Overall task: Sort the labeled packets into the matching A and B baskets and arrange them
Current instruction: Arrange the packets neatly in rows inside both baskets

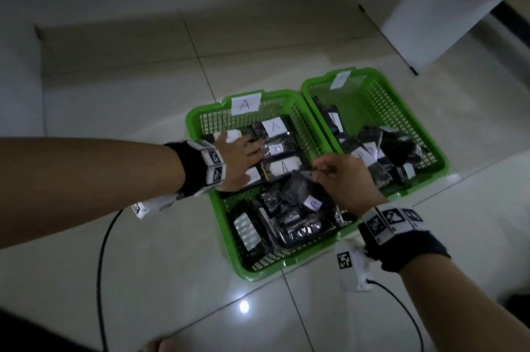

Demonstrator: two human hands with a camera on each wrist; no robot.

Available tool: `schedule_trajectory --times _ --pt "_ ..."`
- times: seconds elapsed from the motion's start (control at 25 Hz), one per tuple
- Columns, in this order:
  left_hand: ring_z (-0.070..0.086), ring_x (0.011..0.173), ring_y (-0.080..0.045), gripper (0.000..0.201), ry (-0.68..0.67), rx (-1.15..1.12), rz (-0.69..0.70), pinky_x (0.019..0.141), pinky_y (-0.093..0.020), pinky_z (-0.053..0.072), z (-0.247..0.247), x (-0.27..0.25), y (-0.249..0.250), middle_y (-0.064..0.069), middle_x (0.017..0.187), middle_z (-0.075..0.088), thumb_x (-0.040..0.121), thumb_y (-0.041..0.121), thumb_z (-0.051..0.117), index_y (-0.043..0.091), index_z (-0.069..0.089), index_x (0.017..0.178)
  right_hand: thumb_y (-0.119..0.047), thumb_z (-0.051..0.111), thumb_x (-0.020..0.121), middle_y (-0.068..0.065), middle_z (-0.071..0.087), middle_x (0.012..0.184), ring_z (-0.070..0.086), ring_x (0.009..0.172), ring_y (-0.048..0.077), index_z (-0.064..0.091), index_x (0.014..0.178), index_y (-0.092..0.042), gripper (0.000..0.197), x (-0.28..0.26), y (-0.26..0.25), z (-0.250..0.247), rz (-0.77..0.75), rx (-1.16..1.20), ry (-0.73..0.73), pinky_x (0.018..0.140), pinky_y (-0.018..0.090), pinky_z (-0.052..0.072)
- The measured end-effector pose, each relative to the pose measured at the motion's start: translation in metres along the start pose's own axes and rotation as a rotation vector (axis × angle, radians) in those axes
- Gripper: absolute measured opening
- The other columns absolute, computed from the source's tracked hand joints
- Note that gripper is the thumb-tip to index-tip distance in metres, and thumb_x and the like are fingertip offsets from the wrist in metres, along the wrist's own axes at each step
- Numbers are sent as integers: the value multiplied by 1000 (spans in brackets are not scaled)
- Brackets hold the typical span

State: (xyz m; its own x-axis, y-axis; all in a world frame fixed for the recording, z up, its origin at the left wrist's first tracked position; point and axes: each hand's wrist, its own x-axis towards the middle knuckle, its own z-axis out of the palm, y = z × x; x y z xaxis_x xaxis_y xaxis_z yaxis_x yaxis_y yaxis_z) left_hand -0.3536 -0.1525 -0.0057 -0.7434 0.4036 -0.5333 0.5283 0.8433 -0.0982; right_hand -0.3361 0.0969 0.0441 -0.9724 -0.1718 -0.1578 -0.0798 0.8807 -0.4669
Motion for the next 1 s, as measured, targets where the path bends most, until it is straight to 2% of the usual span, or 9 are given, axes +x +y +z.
schedule_trajectory --times 0.12,0.2,0.28,0.44,0.56,0.72,0.8,0.88,1.0 --pt "-8 153 -27 72 86 33 9 121 -56 4 -3 -1 5 -7 165 -12 101 51 27 19 -3 158 -7 71 86 4 76 101 71 93 20 77 104 -15 20 -15 9 -7 -10 -6 50 91 35 58" --pt "-5 153 -26 69 161 16 54 122 -52 7 -8 -3 9 -9 166 -6 102 45 32 17 5 158 -6 67 88 6 75 104 70 98 20 75 108 -15 24 -20 13 -4 10 14 28 88 30 55" --pt "0 153 -23 64 202 -5 148 122 -48 12 -13 -1 15 -6 166 2 100 33 40 18 14 157 -10 65 91 7 72 112 67 103 21 71 117 -17 27 -24 11 0 33 -44 -103 82 21 46" --pt "13 151 -19 59 69 12 256 119 -45 22 -18 5 27 -2 164 16 94 23 48 20 35 151 -17 68 91 6 62 125 60 112 24 65 124 -16 33 -21 5 11 -2 -72 -245 88 25 43" --pt "15 150 -20 60 -4 24 275 117 -47 27 -25 -1 30 -3 164 15 96 20 47 17 31 153 -19 78 83 1 59 121 59 111 21 66 120 -20 40 -14 6 16 -26 -121 -295 91 29 46" --pt "4 153 -20 62 -48 7 273 121 -47 20 -25 0 30 -1 166 7 99 27 46 21 23 156 -8 85 73 -3 60 108 59 99 13 68 114 -18 45 -9 3 12 11 -69 -300 70 15 42" --pt "-2 153 -22 64 -50 33 273 122 -46 17 -25 2 29 -3 166 4 101 37 43 23 18 158 -1 81 74 -3 62 110 60 102 13 67 118 -20 49 -9 2 7 22 -2 -308 75 14 47" --pt "-1 153 -24 62 -31 62 276 123 -45 16 -25 2 28 -8 166 5 102 40 38 20 20 157 -2 75 80 -3 65 114 61 107 14 66 119 -22 45 -10 4 0 22 23 -288 86 24 53" --pt "31 142 -25 43 190 -89 325 115 -41 32 -27 -3 26 -11 151 41 101 32 38 15 48 140 -17 83 76 -10 67 105 63 100 10 73 103 -28 32 -18 6 -15 -5 -28 -380 78 19 49"
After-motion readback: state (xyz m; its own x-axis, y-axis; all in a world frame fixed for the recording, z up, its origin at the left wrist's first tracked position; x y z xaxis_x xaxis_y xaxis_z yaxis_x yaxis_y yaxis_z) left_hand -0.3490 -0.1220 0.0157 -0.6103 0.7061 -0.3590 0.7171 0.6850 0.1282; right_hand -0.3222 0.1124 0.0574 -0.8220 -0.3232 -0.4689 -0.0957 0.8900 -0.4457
